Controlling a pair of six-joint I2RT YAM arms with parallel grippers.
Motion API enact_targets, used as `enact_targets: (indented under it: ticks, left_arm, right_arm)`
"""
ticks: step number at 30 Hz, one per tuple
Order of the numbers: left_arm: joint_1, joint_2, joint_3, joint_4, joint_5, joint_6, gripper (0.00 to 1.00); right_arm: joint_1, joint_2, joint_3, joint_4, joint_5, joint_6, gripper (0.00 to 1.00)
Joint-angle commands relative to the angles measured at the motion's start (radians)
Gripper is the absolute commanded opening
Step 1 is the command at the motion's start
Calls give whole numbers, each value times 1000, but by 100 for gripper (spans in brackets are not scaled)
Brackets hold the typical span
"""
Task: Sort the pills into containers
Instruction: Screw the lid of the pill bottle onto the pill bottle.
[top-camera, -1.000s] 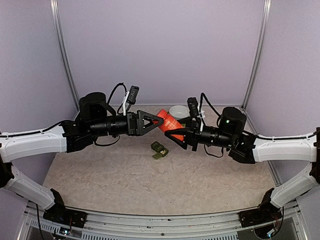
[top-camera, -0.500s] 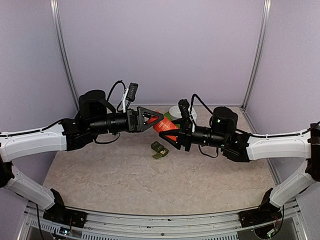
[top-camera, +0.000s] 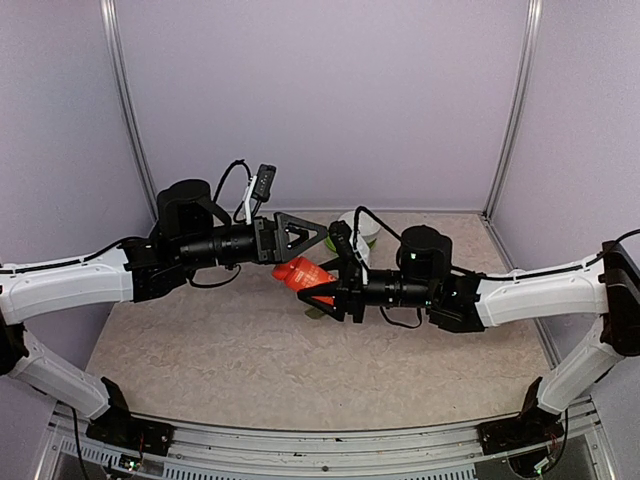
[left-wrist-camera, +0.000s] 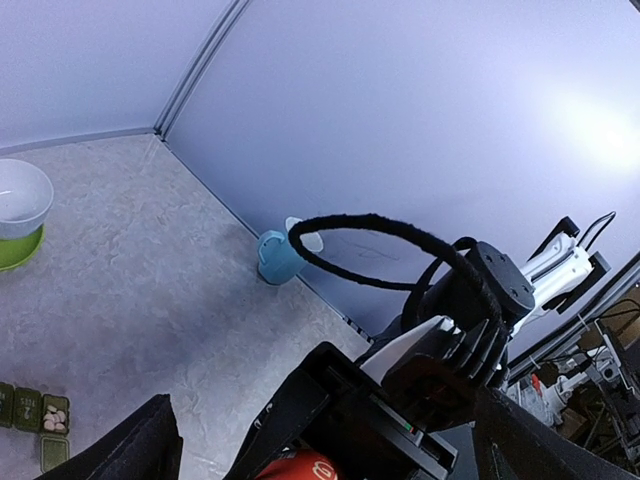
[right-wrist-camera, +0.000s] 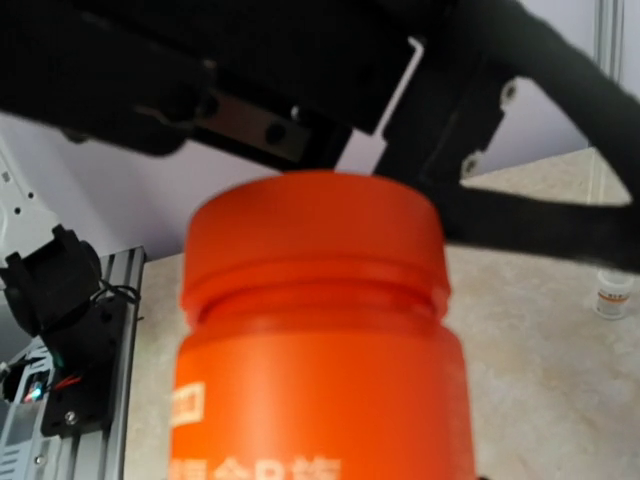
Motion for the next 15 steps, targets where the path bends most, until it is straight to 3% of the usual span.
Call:
enact_targets:
  ticks: [1,9,15]
  left_arm:
    - [-8,-34,22,9,0,20,99]
    - [1,-54,2,-34,-19,26,99]
    - [-7,-51,-3,-22,5,19,99]
  right_arm:
    - [3,-44,7,4,37,-7,19]
    - [-8,-160,-26,-22,151,-46,19]
    - [-20,-153,-9,-43,211,-47,19]
